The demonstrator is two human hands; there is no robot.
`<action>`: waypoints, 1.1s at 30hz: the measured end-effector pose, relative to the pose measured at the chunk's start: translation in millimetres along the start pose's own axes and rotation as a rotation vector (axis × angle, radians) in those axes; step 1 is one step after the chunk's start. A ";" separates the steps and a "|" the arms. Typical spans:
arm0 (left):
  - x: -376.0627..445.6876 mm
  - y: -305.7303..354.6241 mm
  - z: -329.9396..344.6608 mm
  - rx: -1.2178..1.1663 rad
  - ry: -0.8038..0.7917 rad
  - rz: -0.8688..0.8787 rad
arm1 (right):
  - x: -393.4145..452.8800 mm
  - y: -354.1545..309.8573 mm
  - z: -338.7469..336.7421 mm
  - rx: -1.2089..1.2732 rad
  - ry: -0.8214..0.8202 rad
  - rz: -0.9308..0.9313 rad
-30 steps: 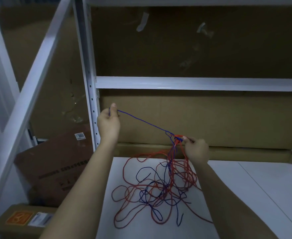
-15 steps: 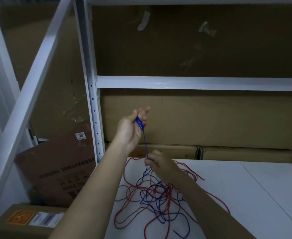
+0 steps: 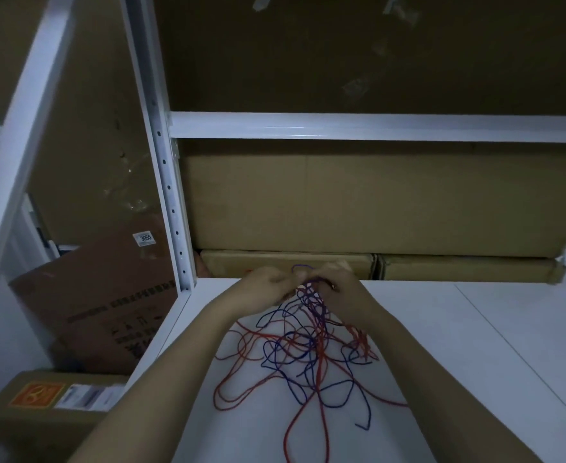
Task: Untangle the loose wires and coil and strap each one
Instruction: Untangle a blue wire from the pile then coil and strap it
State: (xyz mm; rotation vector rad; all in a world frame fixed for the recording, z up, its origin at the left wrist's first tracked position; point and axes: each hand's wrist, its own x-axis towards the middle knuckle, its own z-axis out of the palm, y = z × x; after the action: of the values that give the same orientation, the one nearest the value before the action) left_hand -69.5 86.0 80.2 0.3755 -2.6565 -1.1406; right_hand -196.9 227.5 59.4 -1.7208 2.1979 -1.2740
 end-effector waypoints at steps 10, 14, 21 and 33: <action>-0.8 16.9 -4.8 -0.777 0.276 -0.028 | 10.2 5.4 5.4 0.106 -0.091 0.158; 1.9 12.6 3.1 -0.277 0.341 -0.098 | 16.7 -0.7 6.1 0.228 0.054 0.220; 7.2 14.9 4.0 -0.206 0.360 -0.032 | 24.6 -26.8 -6.5 0.492 0.133 0.228; 31.3 73.8 -49.5 -0.483 0.515 -0.030 | 58.3 -62.2 -54.3 0.278 0.069 0.122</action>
State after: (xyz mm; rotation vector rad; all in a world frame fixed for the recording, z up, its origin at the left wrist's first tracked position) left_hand -94.5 91.7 170.8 0.5285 -1.8758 -1.4139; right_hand -198.6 207.2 158.4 -1.4389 2.0077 -1.5419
